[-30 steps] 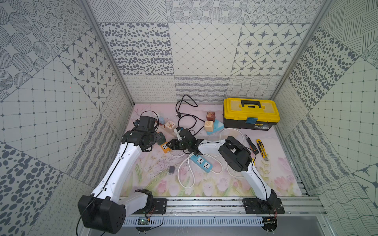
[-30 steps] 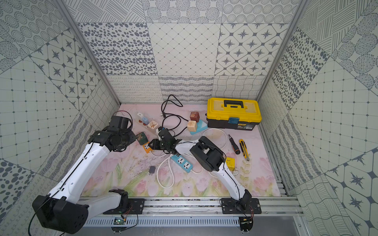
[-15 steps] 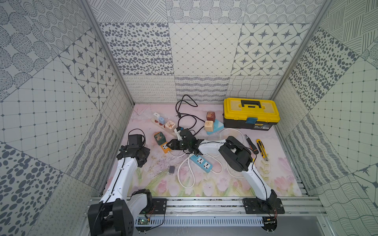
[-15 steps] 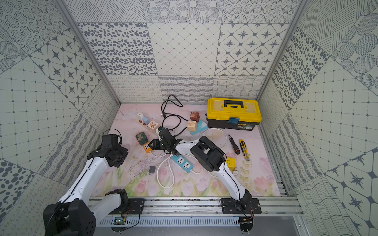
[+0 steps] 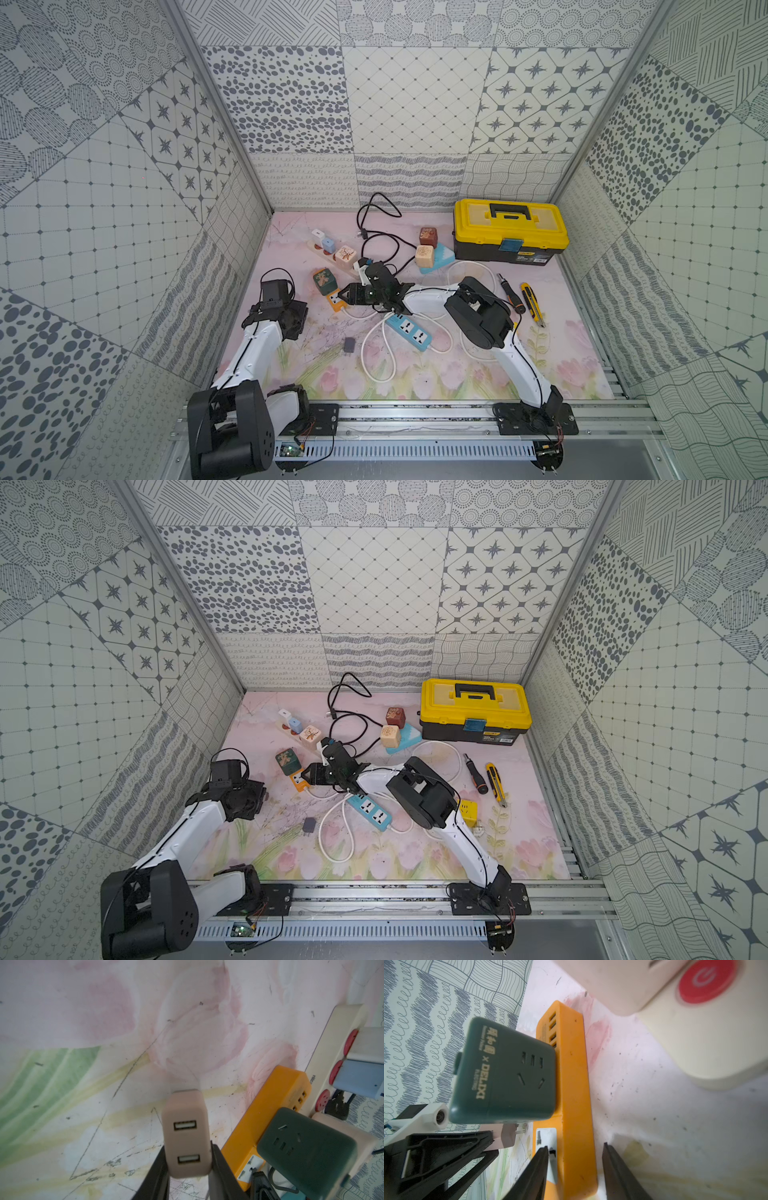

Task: Pull the plug off the socket
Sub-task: Place the plug at the center of the board, then remove the plug from the socket.

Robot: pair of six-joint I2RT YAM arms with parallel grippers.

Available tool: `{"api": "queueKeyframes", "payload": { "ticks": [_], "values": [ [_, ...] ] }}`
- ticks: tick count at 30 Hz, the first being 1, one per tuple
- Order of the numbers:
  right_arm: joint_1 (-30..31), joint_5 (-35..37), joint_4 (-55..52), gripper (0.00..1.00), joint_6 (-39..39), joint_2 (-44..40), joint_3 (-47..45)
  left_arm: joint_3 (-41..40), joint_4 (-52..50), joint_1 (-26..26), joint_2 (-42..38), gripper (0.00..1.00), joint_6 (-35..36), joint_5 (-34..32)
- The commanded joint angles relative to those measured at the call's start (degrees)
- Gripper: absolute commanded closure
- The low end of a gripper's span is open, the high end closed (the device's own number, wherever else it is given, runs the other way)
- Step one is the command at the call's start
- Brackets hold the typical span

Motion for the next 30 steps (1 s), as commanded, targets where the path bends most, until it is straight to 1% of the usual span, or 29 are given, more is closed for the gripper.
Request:
{"api": "queueKeyframes", "payload": {
  "ticks": [1,5,8,10,13,15,17,21,24,27,30],
  "values": [
    [0.27,1.04,-7.76,0.52,-0.90,1.57,-2.17,0.23,-5.78,0.52,-0.72,0.64,-1.39,-2.00],
    [0.30,0.95,-7.67,0.51,-0.90,1.63,-2.17,1.25,-8.09,0.53,-2.87,0.60,-1.45,-3.62],
    [0.25,0.78,-7.55,0.51,-0.82,1.65,-2.18,2.76,-10.62,0.51,-4.41,0.55,-1.05,-5.02],
    [0.26,0.60,-7.36,0.51,-0.77,1.65,-2.10,4.68,-12.50,0.52,-4.97,0.48,0.81,-5.97],
    [0.28,-0.09,-6.82,0.51,-0.63,1.73,-1.76,9.98,-15.99,0.22,-3.63,0.39,5.89,-6.84],
    [0.30,-0.63,-6.53,0.50,-0.38,1.96,-1.15,14.72,-18.39,-0.92,-1.11,0.33,10.02,-7.42],
    [0.34,-1.26,-6.35,0.50,-0.20,2.17,-0.36,19.57,-20.99,-3.08,1.72,0.30,12.80,-8.60],
    [0.38,-2.12,-5.94,0.50,0.54,2.61,1.07,26.22,-21.44,-9.56,7.25,0.30,17.54,-8.50],
    [0.34,-2.45,-6.05,0.50,0.77,2.96,1.91,31.43,-22.65,-13.31,13.26,0.30,21.13,-7.59],
    [0.44,-2.33,-6.14,0.50,0.80,3.21,2.38,35.74,-24.72,-15.41,18.47,0.26,23.16,-7.63],
    [0.57,-2.50,-6.31,0.50,0.68,3.54,2.81,37.01,-24.05,-16.25,21.27,0.23,24.27,-5.87]
  ]
}}
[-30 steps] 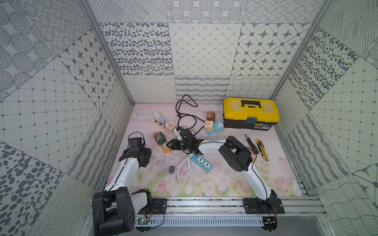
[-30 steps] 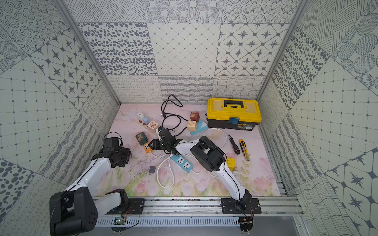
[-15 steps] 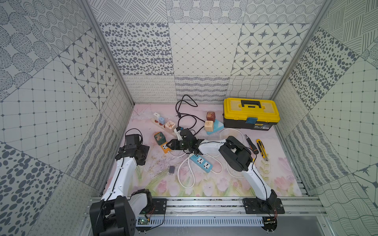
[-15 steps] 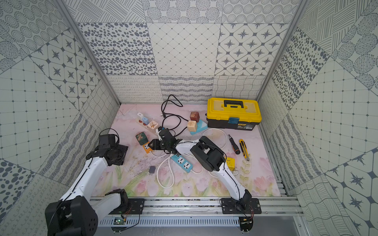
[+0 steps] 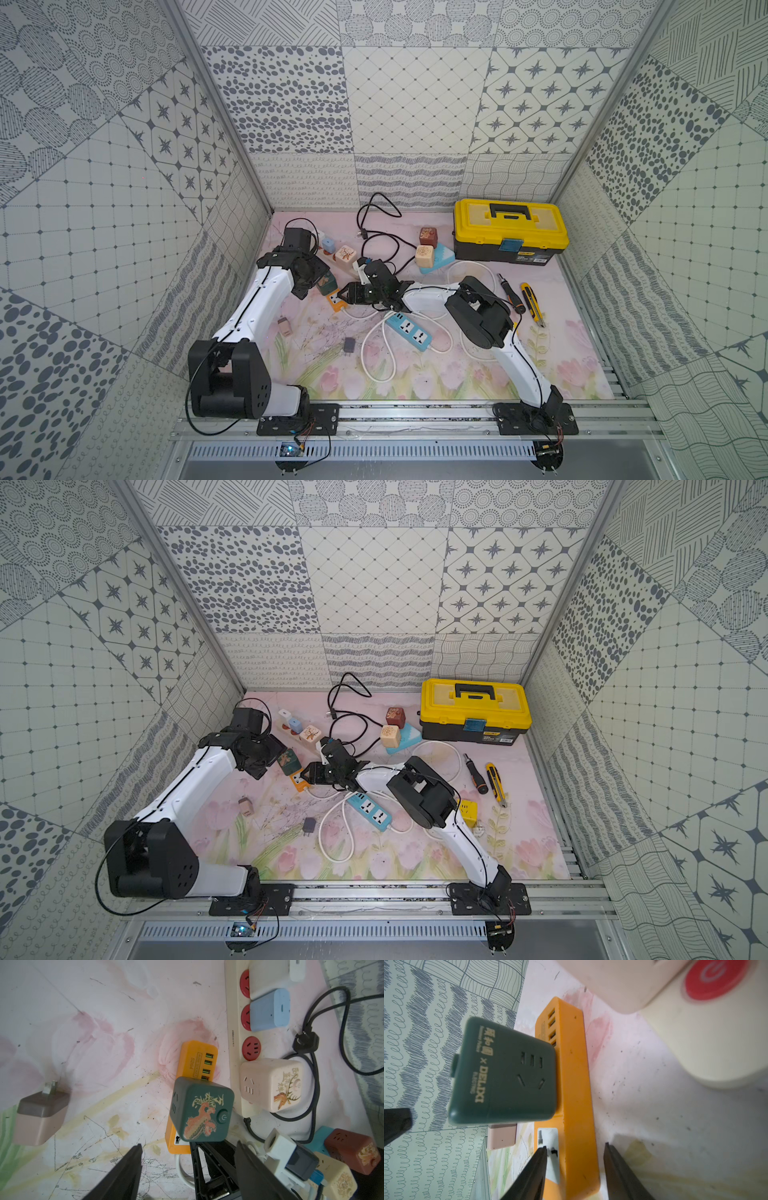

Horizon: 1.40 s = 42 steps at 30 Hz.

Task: Pull the plug off the socket
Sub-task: Remove the plug from the socket.

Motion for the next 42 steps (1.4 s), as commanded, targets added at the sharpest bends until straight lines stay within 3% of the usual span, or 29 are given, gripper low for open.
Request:
{"api": "queueKeyframes", "payload": {
  "ticks": [1,10,23,31,33,38,42],
  "values": [
    [0.55,-0.38,-3.29,0.50,0.24,3.41,0.82,3.74,-4.81,-2.30,5.20,0.22,8.27,1.43],
    [0.73,-0.90,-3.49,0.49,-0.01,4.20,1.54,5.58,-4.48,-3.65,11.71,0.20,10.38,1.14],
    [0.73,-2.60,-3.59,0.47,-0.30,5.28,3.19,8.87,-5.95,-4.05,18.74,0.30,10.18,1.97],
    [0.64,-4.62,-3.07,0.45,1.12,7.12,4.60,8.36,-8.00,-4.11,21.36,0.30,11.47,-0.33],
    [0.70,-4.27,-3.03,0.45,0.96,6.61,3.85,7.95,-7.70,-4.03,21.01,0.37,11.59,-0.42],
    [0.66,-4.07,-3.10,0.45,1.16,6.59,3.37,8.38,-6.86,-4.13,18.43,0.68,12.03,1.93],
    [0.53,-4.22,-3.48,0.45,2.85,8.12,3.64,10.56,-8.62,-4.04,16.96,0.84,13.04,4.83]
  ]
}}
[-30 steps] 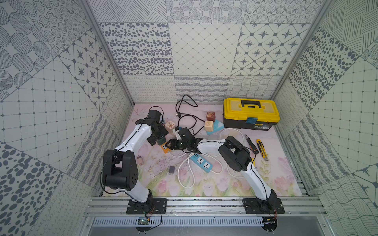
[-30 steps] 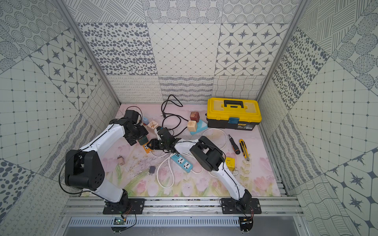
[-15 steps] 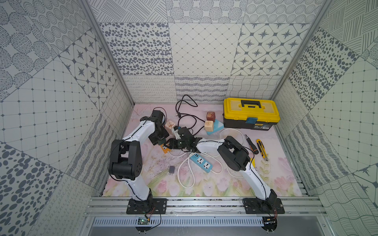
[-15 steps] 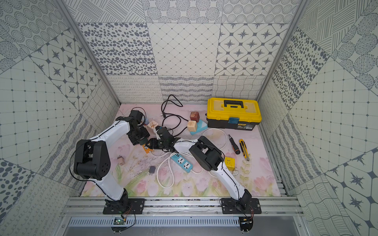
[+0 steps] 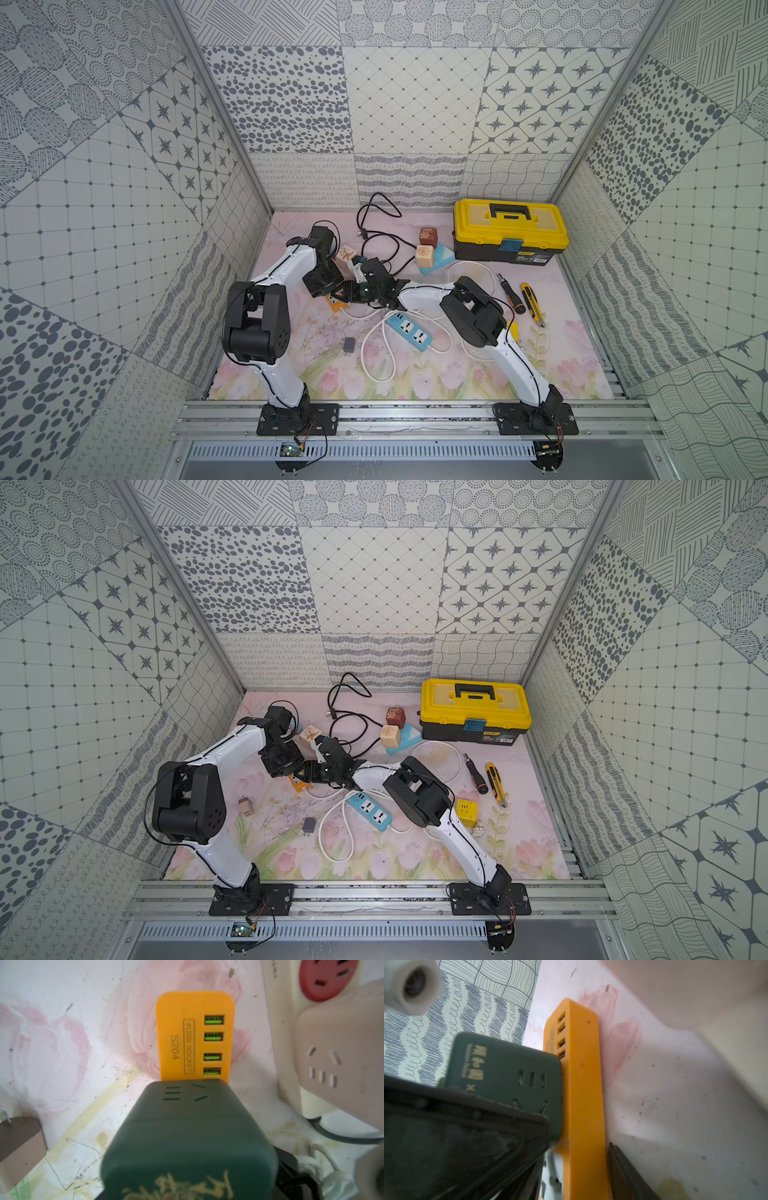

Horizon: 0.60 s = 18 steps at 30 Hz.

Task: Pull the plug off the socket
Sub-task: Remove the plug from the socket.

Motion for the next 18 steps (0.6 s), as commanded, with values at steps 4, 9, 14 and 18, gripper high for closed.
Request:
{"api": "queueKeyframes", "payload": {
  "ticks": [4,9,14,18],
  "values": [
    [0.38,-0.34,-4.88,0.45,2.72,5.08,-2.16,3.65,-4.09,0.15,-3.72,0.91,3.56,5.75],
    [0.22,-1.22,-3.68,0.50,3.20,4.99,-3.61,3.89,-4.43,0.95,-4.20,0.96,4.52,10.56],
    [0.40,-9.55,5.00,0.48,7.05,5.58,-4.75,2.69,-2.49,2.16,-4.47,0.96,6.21,13.20],
    [0.74,-12.93,12.20,0.41,11.13,4.76,-7.33,2.05,-2.06,3.77,-3.50,1.00,7.80,16.64]
  ]
}}
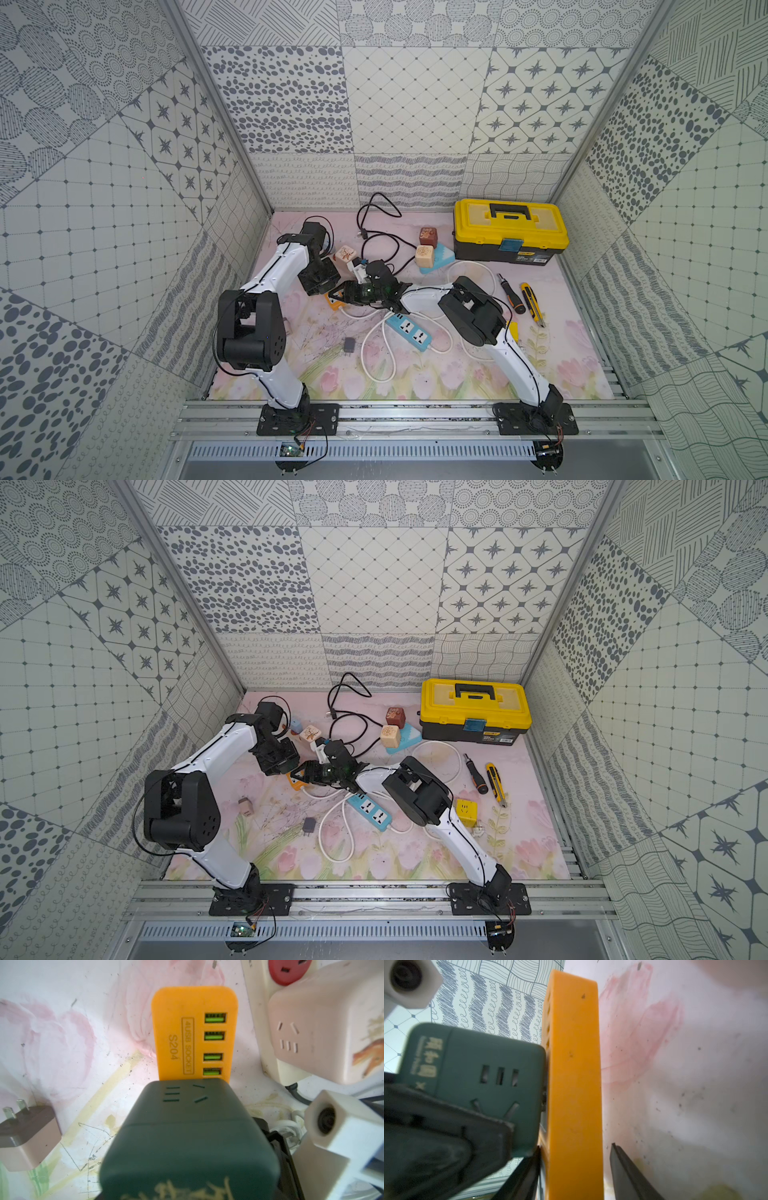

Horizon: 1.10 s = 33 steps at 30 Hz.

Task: Pull the plug off the socket
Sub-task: Remove the plug from the socket.

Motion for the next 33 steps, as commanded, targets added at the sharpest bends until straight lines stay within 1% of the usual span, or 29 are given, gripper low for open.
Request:
{"api": "queueKeyframes", "payload": {
  "ticks": [1,3,8,10,13,14,17,18,22,23,25,27,29,30,31,33],
  "values": [
    [1.49,-4.59,0.32,0.41,3.27,3.84,-3.46,-0.05,3.07,1.42,-0.46,1.00,3.51,11.21],
    [1.59,-4.33,1.21,0.45,3.69,3.36,-4.30,-0.78,3.69,1.47,-0.37,1.00,3.69,11.95],
    [1.58,-3.06,2.38,0.60,5.59,3.64,-5.26,-2.39,4.98,1.48,0.22,1.00,4.04,12.47],
    [1.58,-2.78,2.86,0.71,6.77,4.28,-5.30,-2.48,5.19,1.54,0.75,1.00,4.87,12.62],
    [1.50,-1.12,3.74,0.97,8.45,4.65,-6.52,-1.81,5.53,2.47,1.47,1.00,6.15,14.33],
    [1.41,-0.54,3.57,1.00,8.65,4.62,-6.89,-1.73,5.96,3.13,1.48,1.00,6.11,15.61],
    [1.15,1.22,1.84,1.00,8.67,4.34,-7.36,-3.83,9.41,4.67,0.57,1.00,3.87,21.03],
    [1.14,1.58,1.28,1.00,8.71,4.30,-7.36,-4.29,9.92,4.81,0.34,1.00,3.29,20.97],
    [1.15,2.22,-0.31,1.00,8.69,4.89,-6.88,-2.53,6.44,2.33,0.79,1.00,5.17,11.53],
    [1.06,2.26,-0.52,1.00,8.87,5.07,-6.91,-1.86,5.68,1.83,0.99,1.00,5.77,10.26],
    [0.98,2.50,-0.55,1.00,9.14,5.26,-7.08,-1.53,5.51,1.69,0.80,1.00,6.35,9.98],
    [0.83,2.52,-0.23,1.00,9.58,5.35,-7.27,-1.83,6.48,2.38,0.38,1.00,6.70,12.47],
    [0.79,2.61,-0.18,1.00,9.83,5.43,-7.36,-3.67,9.53,4.70,-0.01,1.00,5.19,19.74],
    [0.79,2.61,-0.18,1.00,9.76,5.44,-7.36,-5.16,12.03,6.24,-0.19,1.00,3.74,24.89],
    [0.82,2.55,-0.25,1.00,9.70,5.44,-7.28,-6.55,13.89,7.30,-0.19,1.00,2.33,28.01],
    [0.79,2.61,-0.57,1.00,9.59,5.35,-7.27,-7.47,14.63,7.72,-0.24,1.00,1.99,29.21]
  ]
}}
